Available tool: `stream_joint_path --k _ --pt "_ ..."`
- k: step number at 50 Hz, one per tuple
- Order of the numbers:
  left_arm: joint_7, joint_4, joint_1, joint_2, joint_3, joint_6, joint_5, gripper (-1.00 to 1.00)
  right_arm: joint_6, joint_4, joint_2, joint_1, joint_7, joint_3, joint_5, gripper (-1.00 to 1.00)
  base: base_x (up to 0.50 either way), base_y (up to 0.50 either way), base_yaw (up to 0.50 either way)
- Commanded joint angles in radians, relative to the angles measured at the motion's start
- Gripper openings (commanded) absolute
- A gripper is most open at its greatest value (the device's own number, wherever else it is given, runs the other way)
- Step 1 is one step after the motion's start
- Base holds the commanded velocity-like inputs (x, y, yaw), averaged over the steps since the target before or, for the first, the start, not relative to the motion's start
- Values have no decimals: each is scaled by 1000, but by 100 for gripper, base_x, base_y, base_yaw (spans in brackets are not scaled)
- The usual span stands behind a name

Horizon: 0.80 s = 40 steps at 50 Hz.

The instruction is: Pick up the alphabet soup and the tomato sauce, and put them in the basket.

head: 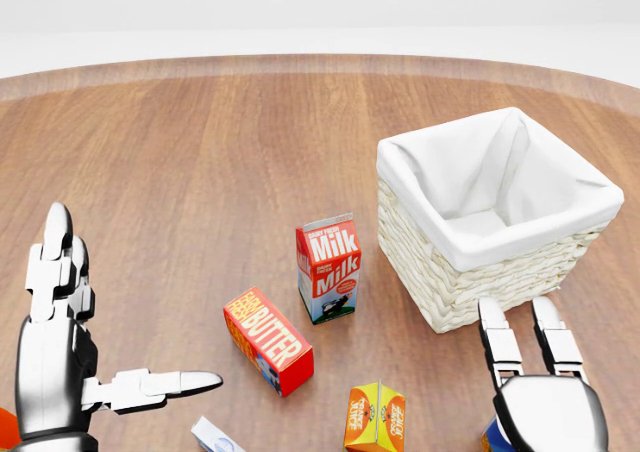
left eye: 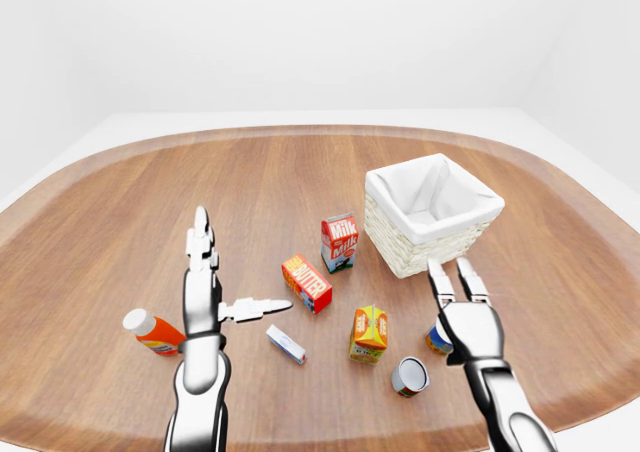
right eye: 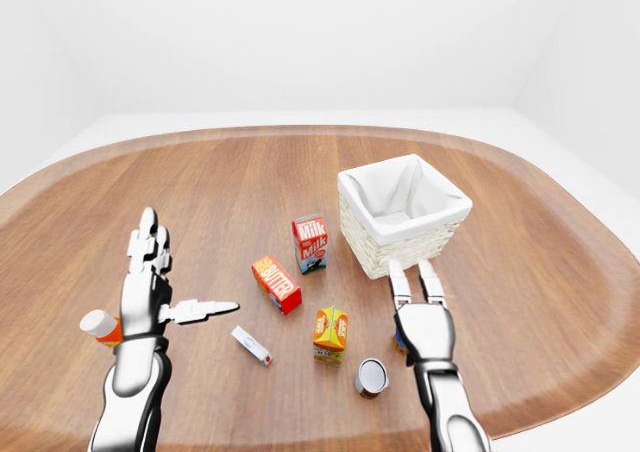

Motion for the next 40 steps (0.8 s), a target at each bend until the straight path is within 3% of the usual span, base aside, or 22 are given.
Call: stream_joint_path --k 1,40 --pt "1 -8 -1 -1 1 0 -2 100 0 64 -15 -34 -27 5 1 100 0 0 0" --pt "3 15 -3 1 3 0 0 100 0 225 -41 -88 -105 45 -3 100 0 0 0"
